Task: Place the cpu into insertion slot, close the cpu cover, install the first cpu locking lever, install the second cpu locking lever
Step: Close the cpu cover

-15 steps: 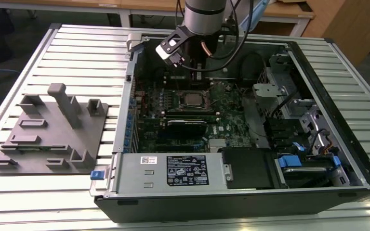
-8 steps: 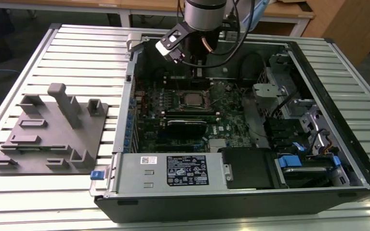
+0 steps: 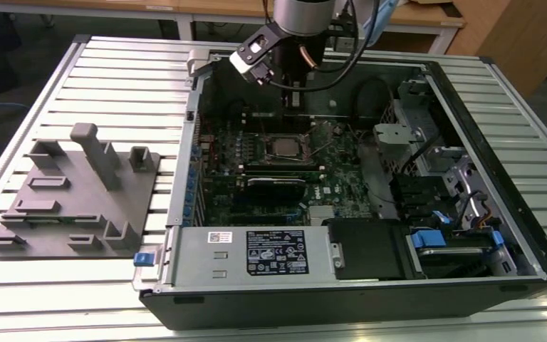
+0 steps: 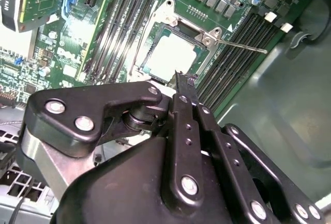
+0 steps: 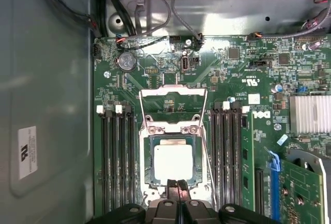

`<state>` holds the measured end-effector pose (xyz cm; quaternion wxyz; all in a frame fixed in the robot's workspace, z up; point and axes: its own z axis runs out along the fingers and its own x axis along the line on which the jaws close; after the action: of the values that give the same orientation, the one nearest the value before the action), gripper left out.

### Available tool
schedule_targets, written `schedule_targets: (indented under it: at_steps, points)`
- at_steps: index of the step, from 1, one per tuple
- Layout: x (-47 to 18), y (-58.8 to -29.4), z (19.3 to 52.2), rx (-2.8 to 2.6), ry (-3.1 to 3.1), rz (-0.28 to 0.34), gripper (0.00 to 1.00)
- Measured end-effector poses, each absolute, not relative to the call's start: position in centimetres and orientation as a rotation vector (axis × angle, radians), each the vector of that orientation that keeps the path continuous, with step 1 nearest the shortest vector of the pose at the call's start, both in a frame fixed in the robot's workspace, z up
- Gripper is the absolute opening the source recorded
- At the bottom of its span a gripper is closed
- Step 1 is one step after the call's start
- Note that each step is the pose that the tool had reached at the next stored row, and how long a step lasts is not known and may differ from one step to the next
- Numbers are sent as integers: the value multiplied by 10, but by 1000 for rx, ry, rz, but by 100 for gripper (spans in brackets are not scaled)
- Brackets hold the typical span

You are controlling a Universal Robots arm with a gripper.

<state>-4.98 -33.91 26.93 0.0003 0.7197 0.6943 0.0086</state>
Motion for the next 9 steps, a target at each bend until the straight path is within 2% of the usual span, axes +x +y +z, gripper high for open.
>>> schedule_targets:
  at_steps: [9]
  points:
    - [-44,-339,272,2261,2181,26,10]
